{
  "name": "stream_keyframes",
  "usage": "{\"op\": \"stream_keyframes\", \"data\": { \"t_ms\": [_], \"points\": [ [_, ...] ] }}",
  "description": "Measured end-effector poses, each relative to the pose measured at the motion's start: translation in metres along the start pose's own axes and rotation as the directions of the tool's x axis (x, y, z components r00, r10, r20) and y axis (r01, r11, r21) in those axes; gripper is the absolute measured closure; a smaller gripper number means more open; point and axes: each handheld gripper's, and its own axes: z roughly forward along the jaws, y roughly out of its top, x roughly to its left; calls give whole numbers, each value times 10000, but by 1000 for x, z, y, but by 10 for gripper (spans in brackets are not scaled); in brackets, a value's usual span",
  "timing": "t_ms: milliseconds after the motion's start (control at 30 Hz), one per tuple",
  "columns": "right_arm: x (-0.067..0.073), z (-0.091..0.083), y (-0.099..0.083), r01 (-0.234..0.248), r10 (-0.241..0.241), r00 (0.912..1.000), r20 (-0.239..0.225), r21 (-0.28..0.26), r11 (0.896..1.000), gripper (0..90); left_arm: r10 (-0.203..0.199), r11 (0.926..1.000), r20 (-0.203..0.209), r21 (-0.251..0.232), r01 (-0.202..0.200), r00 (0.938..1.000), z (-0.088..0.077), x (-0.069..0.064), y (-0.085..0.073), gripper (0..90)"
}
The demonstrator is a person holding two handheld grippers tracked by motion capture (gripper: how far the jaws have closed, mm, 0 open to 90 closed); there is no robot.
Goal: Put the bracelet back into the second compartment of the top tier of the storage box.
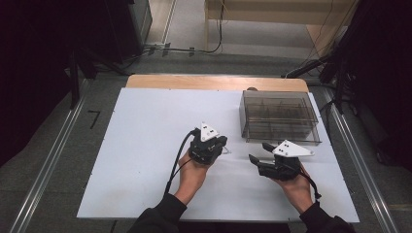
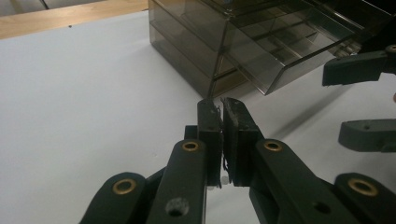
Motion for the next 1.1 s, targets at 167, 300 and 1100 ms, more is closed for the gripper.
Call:
{"op": "stream_keyframes", "data": {
  "t_ms": [167,300,1100],
  "points": [
    [4,5,1,42,-40,9999,-157,90,10000,328,43,10000,90,26,-43,10000,6,-5,1,869],
    [7,10,3,97,-92,9995,-317,149,9998,338,96,9999,149,72,-97,9998,10,-9,3,869],
    [18,32,8,290,-240,9924,-1205,399,9988,543,282,9994,734,182,-296,9969,24,-34,3,869]
  ]
}}
